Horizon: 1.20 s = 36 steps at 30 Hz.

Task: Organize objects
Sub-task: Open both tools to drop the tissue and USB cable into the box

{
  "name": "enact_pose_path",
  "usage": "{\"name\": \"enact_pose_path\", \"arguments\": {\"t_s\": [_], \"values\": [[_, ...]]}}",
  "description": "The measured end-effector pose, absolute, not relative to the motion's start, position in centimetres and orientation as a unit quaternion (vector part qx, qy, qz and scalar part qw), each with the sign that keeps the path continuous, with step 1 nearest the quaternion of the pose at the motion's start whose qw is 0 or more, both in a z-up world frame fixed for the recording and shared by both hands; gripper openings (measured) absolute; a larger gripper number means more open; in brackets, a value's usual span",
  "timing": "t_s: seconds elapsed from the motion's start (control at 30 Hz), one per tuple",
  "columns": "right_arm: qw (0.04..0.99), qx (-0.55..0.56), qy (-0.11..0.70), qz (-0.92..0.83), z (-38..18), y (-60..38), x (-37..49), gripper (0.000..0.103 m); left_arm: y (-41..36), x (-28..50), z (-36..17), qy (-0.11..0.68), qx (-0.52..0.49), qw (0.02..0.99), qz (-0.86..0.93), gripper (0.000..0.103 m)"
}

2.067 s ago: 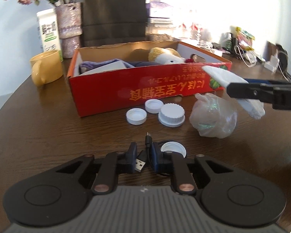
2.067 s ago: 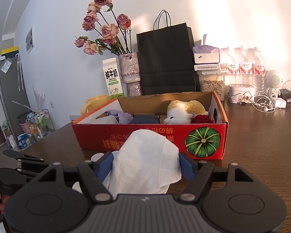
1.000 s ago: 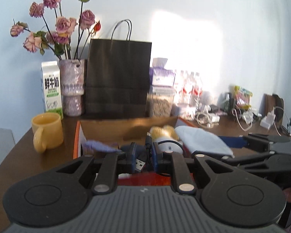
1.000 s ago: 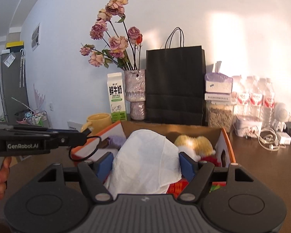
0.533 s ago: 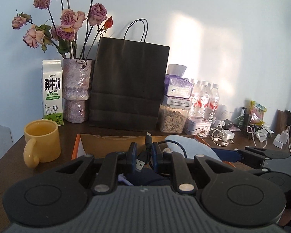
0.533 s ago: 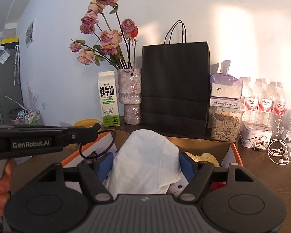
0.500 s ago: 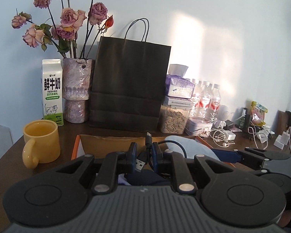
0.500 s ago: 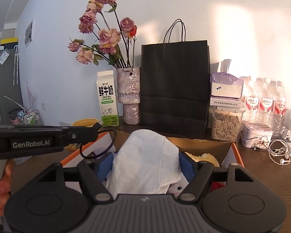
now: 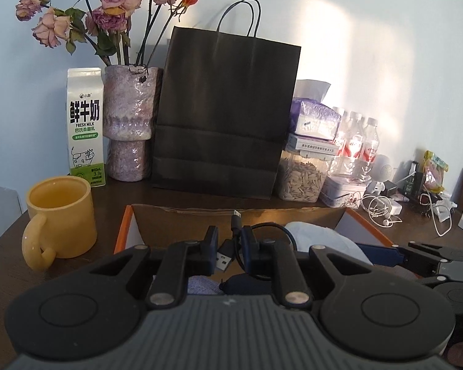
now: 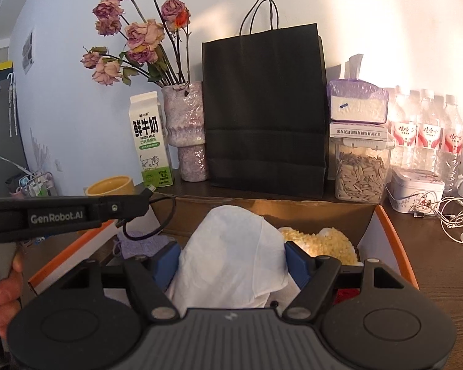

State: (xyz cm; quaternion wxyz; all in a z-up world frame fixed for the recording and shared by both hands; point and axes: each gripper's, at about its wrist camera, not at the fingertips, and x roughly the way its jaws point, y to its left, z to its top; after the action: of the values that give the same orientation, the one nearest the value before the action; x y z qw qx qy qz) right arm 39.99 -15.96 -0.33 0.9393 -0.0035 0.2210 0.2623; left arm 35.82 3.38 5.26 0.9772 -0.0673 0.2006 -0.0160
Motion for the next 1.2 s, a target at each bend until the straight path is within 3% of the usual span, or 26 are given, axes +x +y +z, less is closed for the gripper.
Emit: {"name": "enact_pose_path", "arguments": {"t_s": [0.17,0.23,0.27,0.3,0.37,1.2], "values": [[0.941,-0.005,0.220,0.259,-0.31,-16.03,39.90,0.073,3.19,35.55,5.27,0.199,-0.063,0.978,-0.015,0.017],[0.942,-0.005,0.219,0.255,-0.35,-16.05,39.89,0.079,3.39,35.59,5.19,0.200,-0.072,0.977,-0.012,0.022],[0.942,-0.003,0.220,0.254,-0.40,-16.09,39.95,0.085,3.49,35.62,5.15,0.201,-0.076,0.977,-0.011,0.040],[0.941,-0.001,0.223,0.255,-0.45,-16.11,40.03,0.092,3.57,35.69,5.15,0.204,-0.078,0.976,-0.007,0.075],[0.941,0.000,0.224,0.252,-0.59,-16.07,40.06,0.102,3.35,35.62,5.15,0.201,-0.072,0.977,0.014,0.103],[0.944,-0.009,0.225,0.243,-0.59,-15.92,39.89,0.103,2.99,35.07,5.54,0.200,-0.063,0.978,0.020,0.103]]}}
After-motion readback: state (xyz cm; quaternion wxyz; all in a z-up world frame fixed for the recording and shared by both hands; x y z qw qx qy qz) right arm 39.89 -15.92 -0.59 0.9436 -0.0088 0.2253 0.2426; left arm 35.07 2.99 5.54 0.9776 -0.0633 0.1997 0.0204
